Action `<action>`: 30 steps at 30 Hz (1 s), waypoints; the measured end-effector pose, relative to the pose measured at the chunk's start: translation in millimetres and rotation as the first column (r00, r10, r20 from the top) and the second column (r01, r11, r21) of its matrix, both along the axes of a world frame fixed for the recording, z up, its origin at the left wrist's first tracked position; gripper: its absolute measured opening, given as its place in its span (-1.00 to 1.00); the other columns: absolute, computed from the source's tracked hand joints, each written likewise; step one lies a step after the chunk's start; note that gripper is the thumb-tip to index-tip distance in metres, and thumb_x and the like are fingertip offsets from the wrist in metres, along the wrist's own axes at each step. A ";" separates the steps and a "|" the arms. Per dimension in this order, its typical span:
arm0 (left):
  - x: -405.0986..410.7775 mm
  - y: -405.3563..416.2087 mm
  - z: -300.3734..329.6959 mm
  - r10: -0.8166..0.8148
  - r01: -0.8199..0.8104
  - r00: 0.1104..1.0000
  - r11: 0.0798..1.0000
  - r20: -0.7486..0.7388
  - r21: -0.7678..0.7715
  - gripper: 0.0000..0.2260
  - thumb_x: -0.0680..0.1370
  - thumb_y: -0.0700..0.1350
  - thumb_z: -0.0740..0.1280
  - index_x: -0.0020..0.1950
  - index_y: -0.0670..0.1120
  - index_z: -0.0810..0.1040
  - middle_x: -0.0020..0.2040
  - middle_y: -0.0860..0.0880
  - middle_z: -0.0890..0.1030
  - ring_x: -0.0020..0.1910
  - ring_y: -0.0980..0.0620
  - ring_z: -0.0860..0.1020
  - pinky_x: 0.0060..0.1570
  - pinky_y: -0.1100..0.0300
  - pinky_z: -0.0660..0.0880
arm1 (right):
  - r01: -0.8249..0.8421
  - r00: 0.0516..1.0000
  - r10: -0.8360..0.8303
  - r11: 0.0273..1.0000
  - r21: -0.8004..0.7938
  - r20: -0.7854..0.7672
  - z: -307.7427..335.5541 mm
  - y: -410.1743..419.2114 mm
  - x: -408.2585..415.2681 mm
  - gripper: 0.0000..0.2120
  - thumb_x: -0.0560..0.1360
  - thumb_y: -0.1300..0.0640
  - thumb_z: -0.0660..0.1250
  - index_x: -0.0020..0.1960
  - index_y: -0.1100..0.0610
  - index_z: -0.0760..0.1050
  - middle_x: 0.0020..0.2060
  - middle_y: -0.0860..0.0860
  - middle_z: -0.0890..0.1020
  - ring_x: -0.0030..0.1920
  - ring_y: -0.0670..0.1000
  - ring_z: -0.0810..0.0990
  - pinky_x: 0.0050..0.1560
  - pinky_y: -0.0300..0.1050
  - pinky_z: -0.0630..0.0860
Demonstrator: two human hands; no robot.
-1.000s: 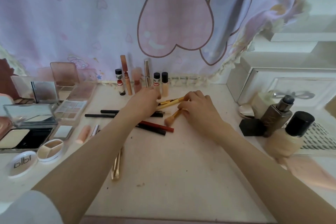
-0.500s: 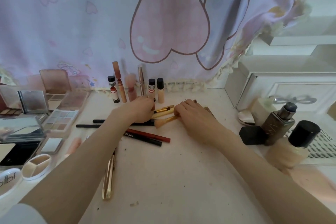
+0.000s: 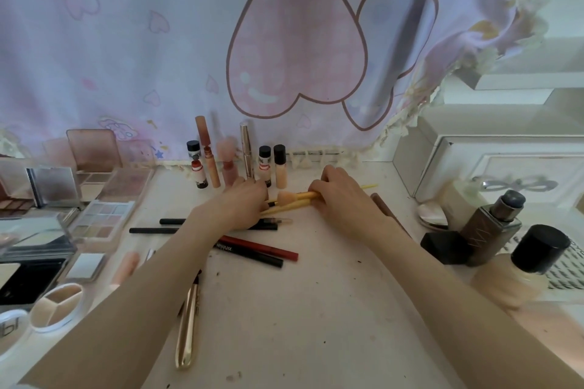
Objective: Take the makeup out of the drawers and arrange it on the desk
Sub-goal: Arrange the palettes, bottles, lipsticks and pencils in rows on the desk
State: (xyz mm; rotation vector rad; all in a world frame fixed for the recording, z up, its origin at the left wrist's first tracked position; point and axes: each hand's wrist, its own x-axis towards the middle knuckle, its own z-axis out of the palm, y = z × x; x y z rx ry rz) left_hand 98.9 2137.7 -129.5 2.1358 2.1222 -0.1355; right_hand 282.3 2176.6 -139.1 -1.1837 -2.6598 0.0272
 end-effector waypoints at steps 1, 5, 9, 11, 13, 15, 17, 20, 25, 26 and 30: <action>-0.1 -0.6 -0.8 -0.006 0.006 1.000 1.000 -0.018 0.003 -0.74 0.59 -0.12 0.16 0.24 -0.20 0.36 0.16 -0.18 0.44 0.11 -0.10 0.37 0.06 0.09 0.36 | 0.002 1.000 -0.003 0.999 0.032 0.024 -0.5 1.0 -0.5 -0.79 0.60 0.14 0.14 0.17 0.12 0.47 -0.01 0.03 0.39 0.01 0.01 0.31 -0.06 -0.17 0.27; 1.5 -3.0 -1.0 0.004 -0.003 0.998 1.000 -0.068 0.025 -0.71 0.57 -0.20 0.16 0.29 -0.21 0.31 0.21 -0.19 0.39 0.17 -0.15 0.35 0.14 0.05 0.32 | -0.003 0.996 -0.011 0.988 0.153 0.090 -0.3 1.4 -0.7 -0.79 0.60 0.15 0.11 0.19 0.08 0.41 0.13 0.03 0.43 0.14 0.06 0.33 0.02 -0.11 0.23; 1.3 -8.2 11.2 0.032 -0.032 0.999 0.993 0.000 0.118 -0.77 0.57 -0.26 0.12 0.23 -0.17 0.30 0.12 -0.15 0.42 0.07 -0.10 0.36 0.13 0.04 0.29 | -0.013 1.000 0.010 0.978 0.209 0.019 8.9 -6.4 0.4 -0.82 0.61 0.07 0.08 0.15 0.05 0.40 0.06 -0.03 0.51 0.08 0.03 0.37 -0.05 -0.13 0.12; -0.8 -15.0 22.9 0.053 -0.072 0.984 0.992 0.169 0.106 -0.83 0.57 -0.27 0.11 0.16 -0.15 0.30 -0.04 -0.11 0.47 -0.11 -0.03 0.42 -0.02 0.09 0.38 | -0.018 0.999 0.028 0.975 0.222 -0.043 17.2 -13.6 2.2 -0.82 0.61 0.02 0.10 0.12 0.01 0.43 0.00 -0.06 0.54 0.01 -0.01 0.40 -0.12 -0.16 0.02; -1.4 -25.6 35.4 0.065 -0.090 0.903 0.995 0.425 0.040 -0.91 0.60 -0.23 0.09 0.10 -0.13 0.29 -0.15 -0.11 0.48 -0.22 0.00 0.45 -0.15 0.12 0.48 | -0.030 0.992 0.056 0.973 0.228 -0.109 26.9 -21.5 4.6 -0.82 0.59 0.00 0.14 0.11 -0.01 0.47 -0.01 -0.08 0.56 0.00 -0.03 0.42 -0.14 -0.19 0.00; 0.4 -40.0 47.7 0.043 -0.067 0.800 0.998 0.599 0.018 -0.92 0.62 -0.18 0.05 -0.02 -0.05 0.29 -0.25 -0.06 0.42 -0.32 0.07 0.38 -0.33 0.27 0.41 | -0.046 0.976 0.088 0.978 0.205 -0.201 37.0 -30.6 6.0 -0.82 0.57 0.01 0.18 0.10 -0.01 0.50 0.00 -0.10 0.57 -0.01 -0.06 0.41 -0.13 -0.21 0.02; 0.1 -54.5 56.1 -0.020 -0.013 0.785 0.999 0.619 0.048 -0.86 0.63 -0.15 0.03 -0.10 0.01 0.29 -0.29 0.00 0.35 -0.37 0.12 0.31 -0.37 0.34 0.30 | -0.061 0.950 0.108 0.985 0.164 -0.294 47.3 -41.5 5.9 -0.84 0.55 0.04 0.24 0.08 0.01 0.54 -0.01 -0.09 0.58 -0.04 -0.10 0.34 -0.09 -0.21 0.09; -4.1 -73.7 60.6 -0.078 0.046 0.747 0.997 0.660 0.067 -0.80 0.64 -0.11 0.02 -0.01 -0.07 0.42 -0.33 0.04 0.33 -0.42 0.15 0.26 -0.41 0.35 0.28 | -0.034 0.895 0.102 0.986 0.163 -0.435 59.1 -57.7 3.6 -0.83 0.50 0.11 0.34 0.07 0.08 0.60 0.02 -0.03 0.59 0.09 0.00 0.35 0.08 -0.18 0.26; -10.8 -93.7 54.7 -0.010 -0.123 0.421 0.990 0.907 0.068 -0.79 0.63 -0.19 0.05 0.03 -0.22 0.45 -0.37 0.05 0.37 -0.42 0.16 0.30 -0.44 0.36 0.31 | 0.044 0.548 -0.122 0.992 -0.117 -0.827 71.1 -85.8 -1.8 -0.57 0.54 -0.12 0.20 0.27 0.14 0.41 0.12 0.04 0.44 0.12 -0.02 0.36 0.04 -0.46 0.26; -9.2 -97.3 52.8 -0.018 -0.136 0.353 0.988 0.935 0.070 -0.81 0.63 -0.21 0.06 0.04 -0.26 0.43 -0.35 0.05 0.38 -0.40 0.15 0.31 -0.43 0.35 0.34 | -0.016 0.494 -0.200 0.971 -0.238 -0.846 71.4 -89.9 -4.5 -0.53 0.56 -0.17 0.10 0.20 0.20 0.42 0.01 0.14 0.48 0.00 0.02 0.42 -0.10 -0.37 0.34; 8.1 -110.8 47.1 -0.080 -0.190 0.325 0.971 0.942 0.147 -0.82 0.61 -0.21 0.09 -0.04 -0.15 0.47 -0.36 0.07 0.44 -0.41 0.19 0.40 -0.35 0.33 0.42 | -0.336 0.377 -0.483 0.724 -0.603 -0.790 75.6 -100.1 -13.9 -0.60 0.59 -0.09 0.11 0.01 0.24 0.49 -0.25 0.05 0.47 -0.29 -0.02 0.38 -0.33 -0.19 0.33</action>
